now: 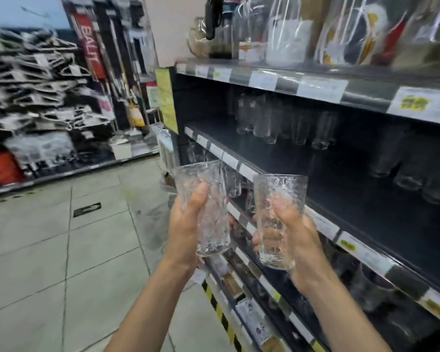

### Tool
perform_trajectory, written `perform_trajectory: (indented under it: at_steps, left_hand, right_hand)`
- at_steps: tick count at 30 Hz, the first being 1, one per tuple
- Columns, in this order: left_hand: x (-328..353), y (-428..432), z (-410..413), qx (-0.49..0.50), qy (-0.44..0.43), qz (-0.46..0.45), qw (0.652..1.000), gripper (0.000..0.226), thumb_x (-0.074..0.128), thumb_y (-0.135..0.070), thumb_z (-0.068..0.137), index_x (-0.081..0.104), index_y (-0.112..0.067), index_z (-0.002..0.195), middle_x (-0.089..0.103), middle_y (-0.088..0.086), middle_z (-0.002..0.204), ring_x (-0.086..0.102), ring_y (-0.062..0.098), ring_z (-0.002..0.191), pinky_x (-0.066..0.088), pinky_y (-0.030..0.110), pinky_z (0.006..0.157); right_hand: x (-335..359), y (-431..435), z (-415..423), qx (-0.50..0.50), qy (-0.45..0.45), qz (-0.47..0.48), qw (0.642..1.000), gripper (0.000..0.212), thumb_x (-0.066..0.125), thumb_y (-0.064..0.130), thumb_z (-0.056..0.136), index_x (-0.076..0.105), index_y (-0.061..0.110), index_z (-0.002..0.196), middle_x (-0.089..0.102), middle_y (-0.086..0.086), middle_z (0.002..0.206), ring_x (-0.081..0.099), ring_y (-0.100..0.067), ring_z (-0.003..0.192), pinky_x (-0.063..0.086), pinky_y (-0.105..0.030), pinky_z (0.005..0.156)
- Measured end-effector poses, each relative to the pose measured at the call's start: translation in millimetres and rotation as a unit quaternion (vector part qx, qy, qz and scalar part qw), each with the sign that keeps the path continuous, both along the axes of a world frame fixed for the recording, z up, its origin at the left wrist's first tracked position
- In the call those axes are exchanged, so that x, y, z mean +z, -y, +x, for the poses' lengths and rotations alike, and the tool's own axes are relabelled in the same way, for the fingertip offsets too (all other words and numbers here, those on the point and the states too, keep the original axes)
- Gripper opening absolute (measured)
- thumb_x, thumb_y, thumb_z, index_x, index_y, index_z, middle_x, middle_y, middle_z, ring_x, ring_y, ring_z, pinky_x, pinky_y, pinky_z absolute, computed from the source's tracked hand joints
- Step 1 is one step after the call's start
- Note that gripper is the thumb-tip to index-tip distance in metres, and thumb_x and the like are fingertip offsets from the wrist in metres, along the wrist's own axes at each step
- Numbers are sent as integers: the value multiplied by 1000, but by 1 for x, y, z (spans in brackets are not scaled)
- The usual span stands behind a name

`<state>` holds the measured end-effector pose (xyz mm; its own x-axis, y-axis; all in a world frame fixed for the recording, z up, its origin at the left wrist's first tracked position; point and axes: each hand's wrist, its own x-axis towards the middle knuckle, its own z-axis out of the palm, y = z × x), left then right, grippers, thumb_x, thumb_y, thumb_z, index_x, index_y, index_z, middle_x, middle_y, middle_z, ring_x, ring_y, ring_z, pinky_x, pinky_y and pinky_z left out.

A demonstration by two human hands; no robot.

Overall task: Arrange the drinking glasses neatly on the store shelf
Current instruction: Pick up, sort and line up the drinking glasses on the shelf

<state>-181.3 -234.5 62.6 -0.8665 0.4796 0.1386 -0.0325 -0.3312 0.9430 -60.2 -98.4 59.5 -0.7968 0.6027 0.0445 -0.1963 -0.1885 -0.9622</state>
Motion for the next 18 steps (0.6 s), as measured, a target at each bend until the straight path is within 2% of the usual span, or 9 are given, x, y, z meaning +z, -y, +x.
perform_trajectory:
  at_steps: [3,6,10,14,18]
  left_hand:
    - [-3,19,-45,0,-3,-9,1000,86,73,-64,71,56,-8,134,67,18,125,64,37,116,47,60,102]
    - [-8,33,-97,6,1,-25,1000,88,74,-67,70,55,-12,136,67,13,128,64,32,118,45,56,105]
    - [-14,44,-168,-10,5,-28,1000,94,75,-72,65,55,-16,137,66,10,130,62,31,121,44,56,106]
    - [-18,45,-232,-32,16,-30,999,97,73,-77,64,53,-19,139,60,13,137,57,39,124,40,67,103]
    - [-19,38,-286,-41,15,-31,999,101,76,-77,59,55,-16,137,65,13,129,63,35,117,46,62,100]
  right_hand:
    - [-4,15,-52,20,3,6,1000,53,71,52,73,65,21,116,75,-8,101,71,-23,69,55,-35,60]
    - [-3,27,-105,23,5,-2,1000,69,77,60,66,63,19,120,73,-12,102,68,-27,71,56,-40,64]
    - [-2,39,-171,14,-6,-21,1000,69,75,54,63,63,13,117,70,-15,89,65,-27,58,55,-37,52]
    - [-6,41,-224,-9,16,-3,1000,63,75,63,62,68,18,106,72,-15,95,65,-28,62,55,-39,60]
    - [-8,36,-268,-35,38,18,998,90,76,78,49,65,18,115,74,-11,95,67,-28,65,53,-42,69]
